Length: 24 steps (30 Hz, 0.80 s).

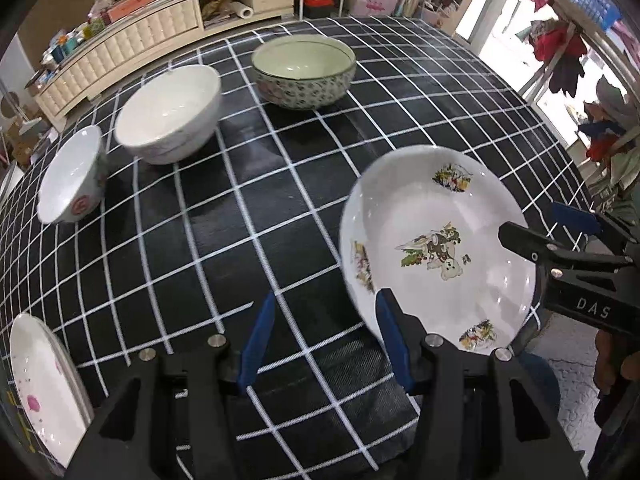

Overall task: Organize plates and bowls
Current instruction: 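Lift the cartoon-printed plate and carry it toward the plate stack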

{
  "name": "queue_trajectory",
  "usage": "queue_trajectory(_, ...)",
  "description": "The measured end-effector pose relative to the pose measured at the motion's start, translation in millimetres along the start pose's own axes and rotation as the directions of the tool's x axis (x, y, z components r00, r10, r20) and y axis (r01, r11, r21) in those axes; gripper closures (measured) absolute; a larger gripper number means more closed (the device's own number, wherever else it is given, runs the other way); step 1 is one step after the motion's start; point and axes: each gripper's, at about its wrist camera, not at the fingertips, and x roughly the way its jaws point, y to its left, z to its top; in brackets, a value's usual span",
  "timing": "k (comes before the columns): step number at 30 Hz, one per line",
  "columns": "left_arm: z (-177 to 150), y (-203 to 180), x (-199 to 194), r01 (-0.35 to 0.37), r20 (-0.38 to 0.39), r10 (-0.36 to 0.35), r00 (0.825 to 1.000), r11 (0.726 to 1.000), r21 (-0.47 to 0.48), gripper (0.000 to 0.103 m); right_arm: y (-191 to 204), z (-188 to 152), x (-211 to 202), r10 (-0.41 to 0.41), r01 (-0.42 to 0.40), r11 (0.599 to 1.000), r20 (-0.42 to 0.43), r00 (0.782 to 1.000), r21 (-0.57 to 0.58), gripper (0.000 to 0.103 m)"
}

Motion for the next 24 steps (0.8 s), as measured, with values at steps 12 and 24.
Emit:
queue_trajectory(12, 5.6, -13.0, 39.7, 0.064, -0.066, -0.062, 0.996, 0.998, 0.018, 0.077, -12.8, -2.9, 27.1, 0.083, -0.083, 0.997, -0.052, 0.995, 0.005, 0.059)
queue_trajectory(24, 8.6, -22.9, 48.6, 0.077, -0.065, -0.076, 0.995, 0.997, 0.015, 0.081, -20.3, -6.5, 30.8, 0.126, -0.125, 0.991, -0.039, 0.991, 0.046, 0.071)
